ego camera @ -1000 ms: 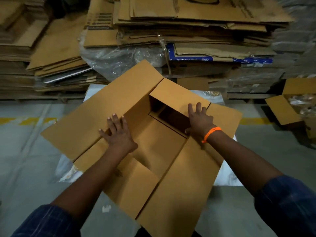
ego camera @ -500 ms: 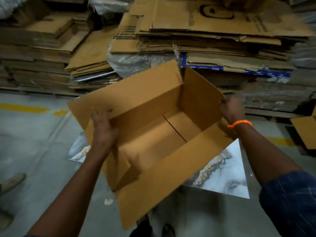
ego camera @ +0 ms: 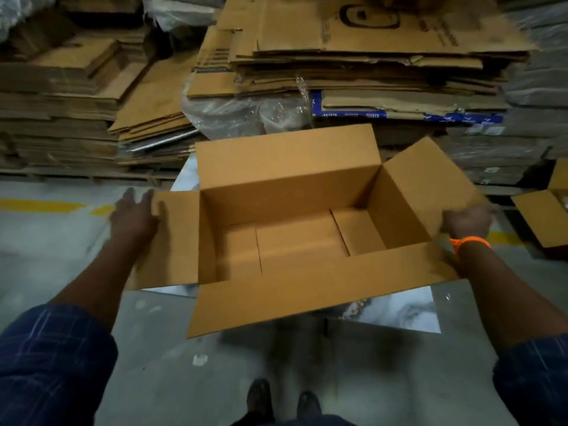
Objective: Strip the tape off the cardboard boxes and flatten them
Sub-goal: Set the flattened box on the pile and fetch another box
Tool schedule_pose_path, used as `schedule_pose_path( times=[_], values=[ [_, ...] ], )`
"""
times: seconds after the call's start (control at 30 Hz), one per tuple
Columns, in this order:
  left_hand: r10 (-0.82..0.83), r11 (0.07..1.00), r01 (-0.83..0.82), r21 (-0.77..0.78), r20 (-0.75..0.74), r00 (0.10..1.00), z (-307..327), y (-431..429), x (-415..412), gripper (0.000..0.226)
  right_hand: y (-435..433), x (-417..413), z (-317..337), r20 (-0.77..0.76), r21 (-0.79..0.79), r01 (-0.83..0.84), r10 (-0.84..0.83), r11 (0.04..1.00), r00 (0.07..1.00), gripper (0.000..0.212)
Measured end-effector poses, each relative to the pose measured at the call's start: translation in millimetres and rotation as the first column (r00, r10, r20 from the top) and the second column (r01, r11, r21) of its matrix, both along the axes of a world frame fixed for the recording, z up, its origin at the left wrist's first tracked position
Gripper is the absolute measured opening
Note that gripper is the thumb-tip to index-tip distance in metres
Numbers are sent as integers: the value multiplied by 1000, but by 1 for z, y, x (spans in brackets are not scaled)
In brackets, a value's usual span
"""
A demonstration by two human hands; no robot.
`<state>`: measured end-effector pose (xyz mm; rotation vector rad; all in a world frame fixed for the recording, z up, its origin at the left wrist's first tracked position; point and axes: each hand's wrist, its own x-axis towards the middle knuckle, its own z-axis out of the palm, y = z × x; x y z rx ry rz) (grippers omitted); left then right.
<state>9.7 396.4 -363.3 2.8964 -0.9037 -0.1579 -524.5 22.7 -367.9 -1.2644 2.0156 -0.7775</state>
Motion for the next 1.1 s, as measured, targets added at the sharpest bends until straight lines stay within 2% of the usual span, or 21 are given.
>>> schedule_pose_path(
  times=[0.03,0.07,0.1,0.17,0.2,0.27,0.3,0.33,0.4,0.43,0.5,0.53,0.6,0.67,0.73,0.77,0.87,0.97,1.03,1.1],
  values=[
    [-140,990,140,20,-8,990,-13,-12,-14,60,3,6,-2,-121,-2,-38,38,999,992,100],
    [-239,969,241,57,-43,970,-26,-26,-31,53,7,7,-13,-265,16,-98,98,995,959,100],
    [-280,953,288,92,-89,956,-38,-40,-51,56,9,10,-25,-380,79,-145,165,986,910,96],
    [-148,975,178,134,-212,966,-57,-58,-86,87,19,16,-33,-507,70,-158,172,985,844,93],
    [-87,984,120,129,-238,967,-62,-61,-97,101,29,18,-30,-604,22,-190,165,981,780,87],
    [-69,991,92,95,-223,972,-68,-58,-104,109,50,23,-27,-775,49,-342,252,938,579,72],
    [-77,992,95,85,-197,977,-68,-54,-100,106,55,24,-26,-805,140,-417,349,898,480,71],
    [-90,990,107,96,-164,982,-69,-49,-99,102,61,22,-25,-758,250,-409,441,877,481,78],
    [-160,968,167,189,-52,986,-70,-42,-104,89,58,15,-27,-615,389,-410,564,825,551,92],
    [-219,939,211,273,-2,976,-72,-42,-112,80,59,15,-27,-542,431,-418,600,800,589,96],
    [-321,851,302,430,-30,947,-71,-53,-135,69,64,18,-26,-505,416,-441,605,795,615,100],
    [-335,822,345,453,-107,936,-68,-61,-151,67,66,21,-27,-523,404,-435,593,805,612,101],
    [-317,851,438,289,-381,868,-58,-80,-187,64,71,23,-30,-578,390,-407,564,826,590,101],
    [-383,844,534,53,-639,667,-36,-99,-231,63,74,24,-29,-592,374,-364,521,853,615,96],
    [-500,768,633,-97,-708,498,-13,-110,-281,74,77,23,-28,-574,335,-356,488,873,657,81],
    [-546,720,685,-111,-699,461,-5,-114,-304,85,77,20,-29,-568,306,-362,474,880,672,67],
    [-633,606,795,11,-599,491,-4,-115,-354,130,79,9,-33,-574,275,-362,455,890,681,35],
    [-688,484,860,164,-537,489,-18,-104,-372,150,81,-1,-38,-576,318,-383,498,867,648,28],
    [-719,409,879,244,-508,475,-26,-94,-378,156,79,-1,-40,-647,419,-334,536,844,543,32],
    [-766,371,877,305,-433,475,-31,-86,-384,155,72,3,-41,-734,484,-206,522,851,434,43]
  ],
)
